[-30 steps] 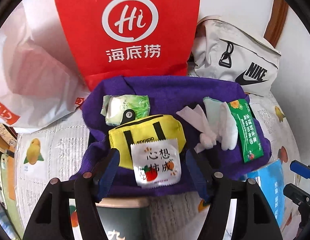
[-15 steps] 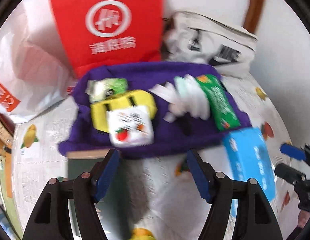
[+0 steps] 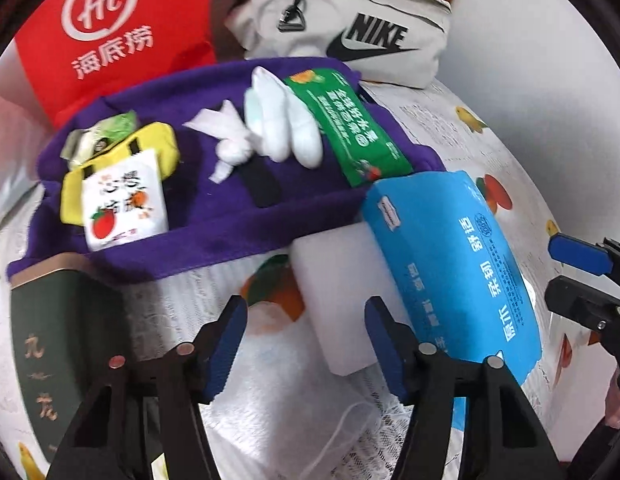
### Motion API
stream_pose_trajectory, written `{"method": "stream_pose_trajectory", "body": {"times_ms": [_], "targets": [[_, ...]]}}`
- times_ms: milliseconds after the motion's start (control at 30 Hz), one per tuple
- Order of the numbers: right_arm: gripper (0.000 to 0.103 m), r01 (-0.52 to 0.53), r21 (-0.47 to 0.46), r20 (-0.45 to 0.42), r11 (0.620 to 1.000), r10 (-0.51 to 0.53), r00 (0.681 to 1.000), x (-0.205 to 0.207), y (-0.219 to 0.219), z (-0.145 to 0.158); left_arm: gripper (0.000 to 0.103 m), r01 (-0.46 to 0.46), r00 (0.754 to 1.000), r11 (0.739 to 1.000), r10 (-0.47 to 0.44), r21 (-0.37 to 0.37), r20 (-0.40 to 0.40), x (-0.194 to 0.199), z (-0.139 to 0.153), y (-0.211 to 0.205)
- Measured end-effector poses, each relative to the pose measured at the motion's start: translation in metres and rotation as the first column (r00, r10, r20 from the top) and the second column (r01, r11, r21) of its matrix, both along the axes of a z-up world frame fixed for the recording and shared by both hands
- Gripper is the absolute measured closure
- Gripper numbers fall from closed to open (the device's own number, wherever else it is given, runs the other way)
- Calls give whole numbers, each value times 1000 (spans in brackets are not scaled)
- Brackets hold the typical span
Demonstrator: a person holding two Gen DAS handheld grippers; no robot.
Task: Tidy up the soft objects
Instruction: 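Open both tools and withdraw them from the purple towel, then grasp white sponge with left tool while right tool reaches clear plastic bag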
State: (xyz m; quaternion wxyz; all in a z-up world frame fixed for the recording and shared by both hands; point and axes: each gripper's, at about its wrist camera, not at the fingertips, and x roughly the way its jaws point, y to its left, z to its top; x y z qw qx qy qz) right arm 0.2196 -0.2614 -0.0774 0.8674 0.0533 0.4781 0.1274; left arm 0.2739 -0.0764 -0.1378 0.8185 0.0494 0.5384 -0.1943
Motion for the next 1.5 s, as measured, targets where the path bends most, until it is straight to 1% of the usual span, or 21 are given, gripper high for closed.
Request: {"method": "stream_pose_trajectory", "body": {"times_ms": [33, 100, 200, 233, 267, 300, 433, 600, 800, 1067, 1267, 1500], "targets": [[46, 0, 1, -5, 1000, 0, 1000, 1, -1, -2, 48, 7, 1000, 1000, -7, -4, -3, 1, -2, -1], [46, 2, 1, -12, 1000, -2, 1000, 2, -2, -5, 55, 19, 1000, 999, -19, -27, -10, 3, -4, -2], [46, 4, 3, -18, 1000, -4, 1000, 4, -4, -7, 62, 38, 999, 998, -39, -55, -20, 4, -4, -1], [46, 4, 2, -20, 1000, -4, 1000, 4, -4, -8, 66, 43, 999, 997, -45, -68, -26, 4, -4, -1], [46, 4, 1, -21, 1000, -4, 1000, 5, -4, -8, 75, 50, 998, 995, -53, -87, -33, 4, -4, 0], [46, 5, 2, -21, 1000, -5, 1000, 6, -4, -9, 78, 58, 997, 992, -63, -110, -42, 4, -4, 0], [46, 4, 3, -30, 1000, -4, 1000, 8, -3, -11, 79, 70, 997, 993, -73, -92, -23, 2, -3, -4], [46, -6, -4, -25, 1000, 6, 1000, 5, 2, -8, 88, 50, 999, 993, -52, -108, -17, 1, 3, 3], [46, -28, -7, -4, 1000, 28, 1000, -2, 11, -1, 93, 26, 1000, 992, -25, -121, 8, -8, 16, 16], [46, -53, -9, 18, 999, 53, 998, -17, 24, 9, 93, 5, 998, 990, 4, -140, 58, -26, 39, 31], [46, -112, -11, 30, 994, 112, 993, -34, 47, 12, 93, -40, 995, 990, 52, -133, 89, -43, 51, 51], [46, -200, -23, 26, 979, 201, 979, -54, 81, 2, 93, -109, 987, 985, 123, -136, 104, -81, 60, 82]]}}
